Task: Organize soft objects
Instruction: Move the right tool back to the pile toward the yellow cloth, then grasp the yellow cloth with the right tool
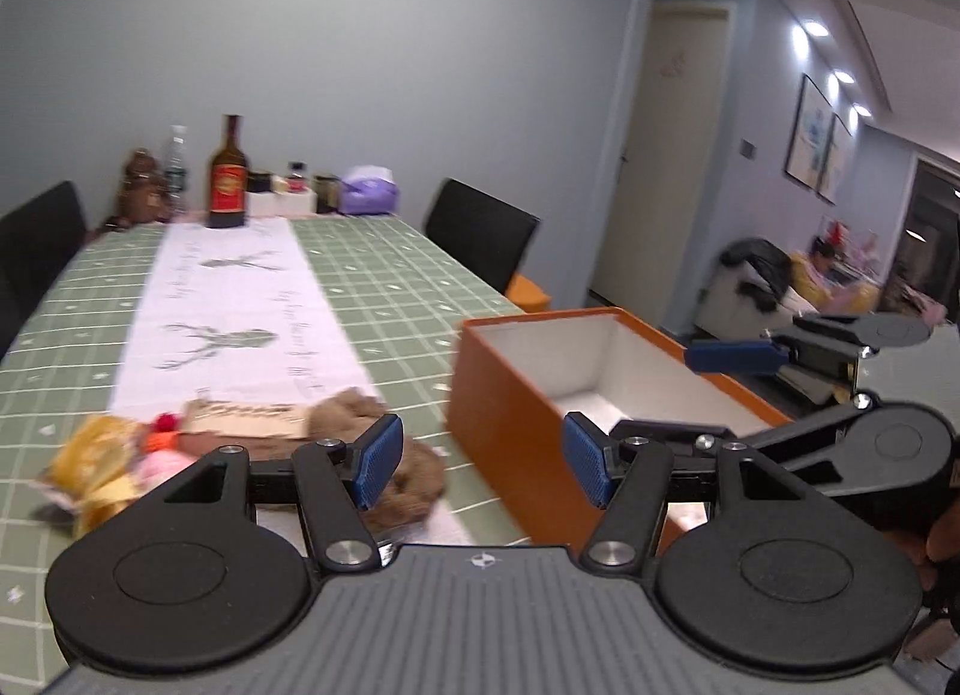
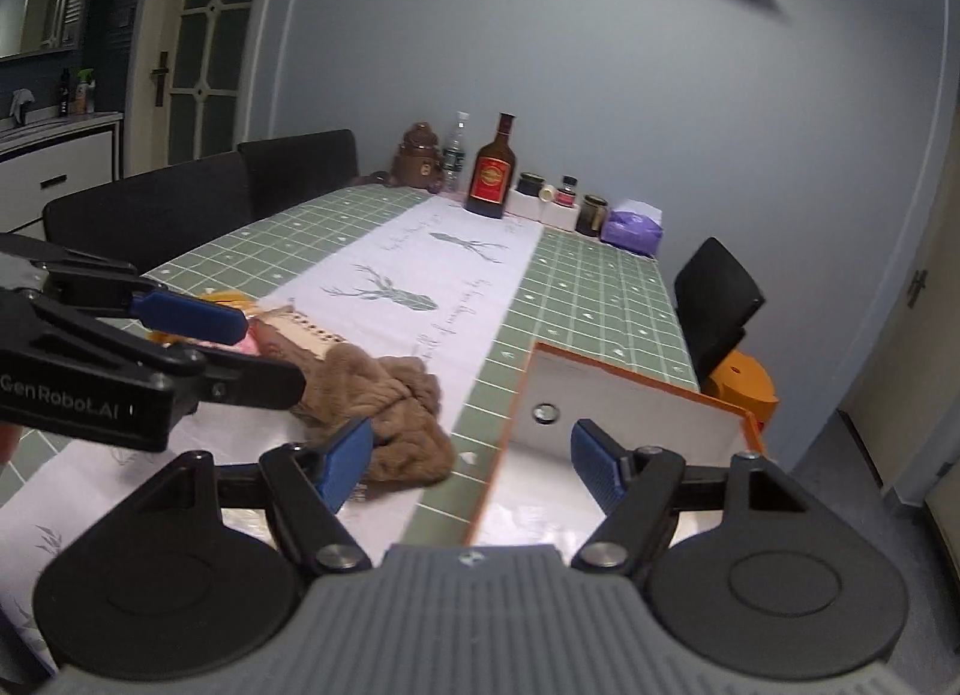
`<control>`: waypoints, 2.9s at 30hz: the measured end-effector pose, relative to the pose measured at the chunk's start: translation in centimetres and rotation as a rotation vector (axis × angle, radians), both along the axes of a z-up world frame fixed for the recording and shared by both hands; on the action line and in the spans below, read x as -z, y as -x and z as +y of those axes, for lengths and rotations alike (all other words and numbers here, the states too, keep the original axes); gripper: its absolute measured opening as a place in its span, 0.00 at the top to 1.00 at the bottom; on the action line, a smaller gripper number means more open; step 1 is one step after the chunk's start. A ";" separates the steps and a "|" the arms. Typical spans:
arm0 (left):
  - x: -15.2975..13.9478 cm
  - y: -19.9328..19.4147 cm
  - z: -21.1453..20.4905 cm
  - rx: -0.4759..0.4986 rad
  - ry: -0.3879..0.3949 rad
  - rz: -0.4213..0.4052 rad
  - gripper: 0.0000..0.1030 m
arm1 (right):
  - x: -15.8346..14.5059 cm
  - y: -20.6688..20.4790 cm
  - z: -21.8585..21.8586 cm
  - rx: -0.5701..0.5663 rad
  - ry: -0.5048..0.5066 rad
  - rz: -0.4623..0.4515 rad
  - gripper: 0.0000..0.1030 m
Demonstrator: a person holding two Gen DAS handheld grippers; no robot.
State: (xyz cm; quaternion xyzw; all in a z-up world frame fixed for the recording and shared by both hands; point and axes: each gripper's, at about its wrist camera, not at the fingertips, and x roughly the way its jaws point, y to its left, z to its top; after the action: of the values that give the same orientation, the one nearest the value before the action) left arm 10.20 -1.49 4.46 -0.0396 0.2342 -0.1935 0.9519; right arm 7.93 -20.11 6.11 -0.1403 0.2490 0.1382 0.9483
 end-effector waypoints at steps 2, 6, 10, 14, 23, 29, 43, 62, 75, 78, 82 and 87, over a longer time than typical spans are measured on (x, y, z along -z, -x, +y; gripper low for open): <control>0.4 0.7 1.0 -0.039 -0.009 -0.017 0.30 | 0.9 0.4 1.3 -0.013 -0.006 -0.002 0.29; 1.8 2.2 3.0 -0.105 -0.036 -0.026 0.30 | 2.9 0.9 3.7 -0.029 -0.049 0.009 0.24; 3.8 3.2 4.9 -0.173 -0.019 0.019 0.30 | 5.2 1.1 5.8 -0.020 -0.097 0.063 0.24; 5.9 4.0 6.6 -0.233 -0.013 0.063 0.30 | 7.6 1.1 7.2 0.012 -0.132 0.129 0.24; 7.9 5.2 8.6 -0.317 -0.024 0.105 0.30 | 9.9 0.8 8.6 0.067 -0.130 0.209 0.18; 8.2 5.5 9.4 -0.317 -0.009 0.098 0.31 | 10.1 0.4 8.9 0.096 -0.127 0.220 0.17; 7.6 1.6 8.7 -0.303 -0.024 0.078 0.30 | 10.5 -2.2 8.7 0.140 -0.113 0.245 0.14; 5.6 -0.9 10.7 -0.343 -0.048 0.070 0.30 | 8.8 -4.8 10.9 0.033 -0.123 0.207 0.13; 7.8 -5.2 13.8 -0.418 -0.056 0.163 0.30 | 10.2 -7.5 17.0 -0.112 -0.142 0.257 0.13; 8.6 -5.9 14.4 -0.440 -0.036 0.178 0.31 | 11.2 -8.6 17.6 -0.114 -0.149 0.297 0.13; 9.2 -6.4 15.1 -0.452 -0.013 0.189 0.43 | 12.3 -9.6 17.9 -0.111 -0.173 0.337 0.08; 9.7 -6.3 15.4 -0.433 0.004 0.193 0.81 | 12.9 -10.3 17.2 -0.101 -0.242 0.394 0.25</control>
State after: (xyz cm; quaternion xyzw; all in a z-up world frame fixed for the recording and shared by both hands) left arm 16.52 13.91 -5.27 -0.1088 0.3096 0.0193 0.9444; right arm 18.23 -2.90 -6.81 -0.0081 0.4033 0.2390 0.8833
